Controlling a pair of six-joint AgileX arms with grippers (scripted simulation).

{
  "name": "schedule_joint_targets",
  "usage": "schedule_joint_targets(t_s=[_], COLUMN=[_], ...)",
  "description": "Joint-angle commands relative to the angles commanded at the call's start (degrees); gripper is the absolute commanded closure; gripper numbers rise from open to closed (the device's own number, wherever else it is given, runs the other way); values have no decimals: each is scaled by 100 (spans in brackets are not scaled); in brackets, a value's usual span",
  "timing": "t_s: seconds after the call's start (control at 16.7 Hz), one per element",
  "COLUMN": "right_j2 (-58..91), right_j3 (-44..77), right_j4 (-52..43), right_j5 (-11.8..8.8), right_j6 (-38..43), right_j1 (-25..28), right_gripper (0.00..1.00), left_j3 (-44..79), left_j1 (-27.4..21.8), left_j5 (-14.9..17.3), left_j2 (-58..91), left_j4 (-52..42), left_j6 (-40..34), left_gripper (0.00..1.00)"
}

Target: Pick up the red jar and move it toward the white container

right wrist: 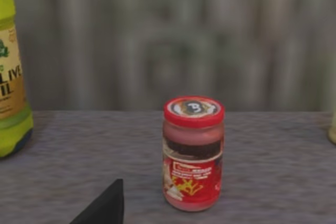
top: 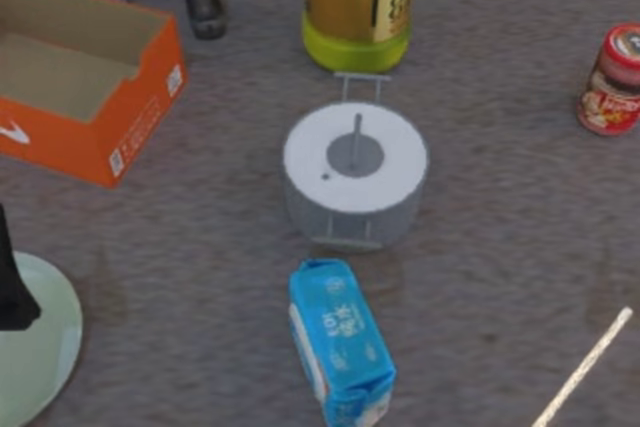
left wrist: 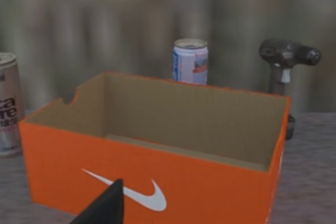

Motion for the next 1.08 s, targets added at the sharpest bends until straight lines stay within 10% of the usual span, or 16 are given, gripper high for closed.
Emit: schedule_joint_targets(t_s=[0.48,1.08], right_j2=[953,5570], right_j3=[988,5578], right_j4=[-570,-3386], right_j5=[-190,-555], right_j6=[-298,-1767], right_j1=[108,88], right_gripper=[0,0], left_j3=[0,0], left_j1=[0,0], left_j5=[0,0], left_j2=[0,0], left_j4=[0,0], left_j6=[0,0], left_gripper=[0,0])
